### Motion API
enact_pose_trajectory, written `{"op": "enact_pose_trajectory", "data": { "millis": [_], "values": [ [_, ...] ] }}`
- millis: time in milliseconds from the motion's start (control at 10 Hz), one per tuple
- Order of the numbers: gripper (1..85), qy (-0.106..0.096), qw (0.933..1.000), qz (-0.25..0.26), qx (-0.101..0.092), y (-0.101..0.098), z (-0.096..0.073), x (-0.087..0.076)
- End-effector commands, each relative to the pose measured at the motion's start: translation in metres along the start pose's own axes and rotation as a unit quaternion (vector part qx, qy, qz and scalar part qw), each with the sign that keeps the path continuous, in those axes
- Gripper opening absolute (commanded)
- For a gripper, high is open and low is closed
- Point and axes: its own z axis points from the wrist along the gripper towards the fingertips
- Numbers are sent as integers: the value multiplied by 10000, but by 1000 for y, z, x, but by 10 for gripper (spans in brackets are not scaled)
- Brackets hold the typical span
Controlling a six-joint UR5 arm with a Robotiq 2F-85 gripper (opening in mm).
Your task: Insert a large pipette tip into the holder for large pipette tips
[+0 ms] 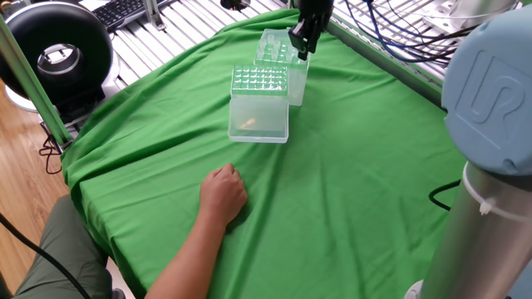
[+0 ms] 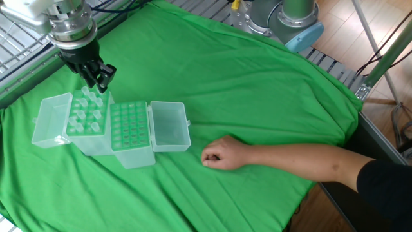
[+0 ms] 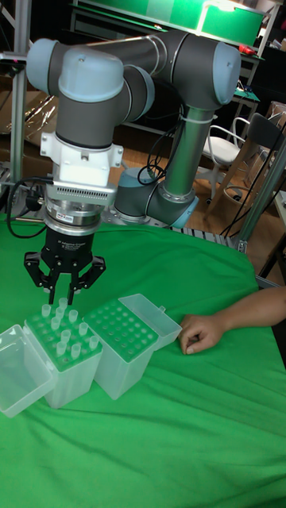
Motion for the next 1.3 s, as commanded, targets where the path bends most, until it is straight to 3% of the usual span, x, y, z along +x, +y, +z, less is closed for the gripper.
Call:
{"op": "enact_pose_trajectory", "data": {
  "millis": [0, 800, 1200],
  "values": [
    [333, -53, 9999, 36, -79, 4, 0, -1],
    [307, -88, 9998, 106, -104, 11, 4, -4],
    [200, -80, 9998, 143, -59, 8, 5, -3]
  ]
}}
